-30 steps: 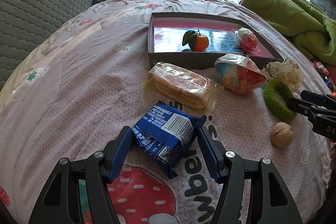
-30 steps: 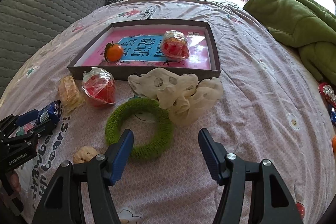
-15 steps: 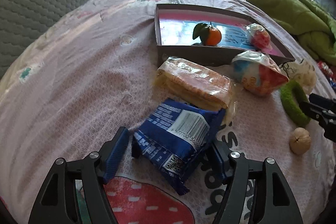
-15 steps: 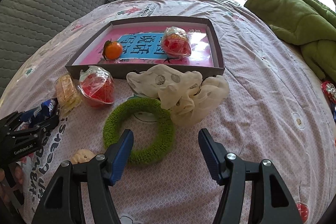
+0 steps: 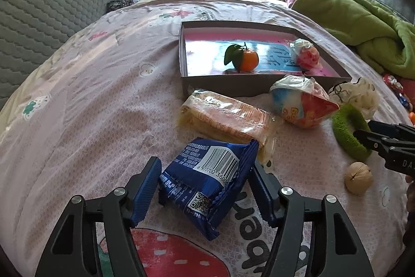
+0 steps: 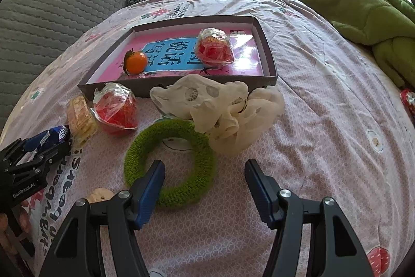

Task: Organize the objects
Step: 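Close left tool on the blue snack packet while right tool closes on the green ring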

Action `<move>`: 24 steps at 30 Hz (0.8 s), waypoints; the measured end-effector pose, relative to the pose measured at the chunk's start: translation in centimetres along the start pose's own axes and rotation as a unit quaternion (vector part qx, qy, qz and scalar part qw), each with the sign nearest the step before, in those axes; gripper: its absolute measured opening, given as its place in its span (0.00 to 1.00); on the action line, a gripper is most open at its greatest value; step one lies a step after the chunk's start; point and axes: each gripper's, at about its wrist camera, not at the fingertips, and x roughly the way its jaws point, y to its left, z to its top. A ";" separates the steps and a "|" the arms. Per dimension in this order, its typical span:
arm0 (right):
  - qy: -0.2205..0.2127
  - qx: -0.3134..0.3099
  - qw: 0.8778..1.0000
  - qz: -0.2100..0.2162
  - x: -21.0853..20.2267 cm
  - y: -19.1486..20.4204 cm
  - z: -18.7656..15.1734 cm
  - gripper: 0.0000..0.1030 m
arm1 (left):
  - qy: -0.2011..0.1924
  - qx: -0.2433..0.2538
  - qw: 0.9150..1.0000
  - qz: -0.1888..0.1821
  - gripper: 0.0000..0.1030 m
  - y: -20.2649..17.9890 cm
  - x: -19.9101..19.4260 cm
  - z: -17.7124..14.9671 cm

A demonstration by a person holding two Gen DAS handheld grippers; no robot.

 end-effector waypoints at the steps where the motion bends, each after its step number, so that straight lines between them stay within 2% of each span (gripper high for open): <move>1: 0.001 0.003 1.000 0.000 0.2 -0.1 0.0 0.61 | -0.001 0.001 1.000 0.001 0.66 0.0 0.0 -0.1; 5: 0.005 0.010 1.000 -0.006 0.8 0.0 0.0 0.59 | 0.002 0.010 1.000 0.009 0.65 -0.1 0.2 -0.1; 8: -0.005 0.007 1.000 -0.005 0.8 0.2 0.0 0.40 | 0.000 0.006 1.000 0.006 0.64 0.1 0.2 -0.1; 10: -0.009 0.005 1.000 0.000 0.7 0.3 0.0 0.22 | -0.001 0.002 1.000 0.001 0.63 0.3 0.1 -0.1; 11: -0.010 0.004 1.000 0.001 0.6 0.4 0.0 0.19 | -0.001 0.000 1.000 -0.001 0.63 0.4 0.1 -0.1; 15: -0.009 -0.001 1.000 0.009 0.3 0.5 -0.1 0.14 | -0.001 0.005 1.000 0.001 0.60 0.1 -0.2 -0.2; 24: -0.017 -0.007 1.000 0.025 -1.4 0.8 -0.2 0.14 | -0.015 0.002 1.000 0.001 0.57 -0.2 -1.5 -0.4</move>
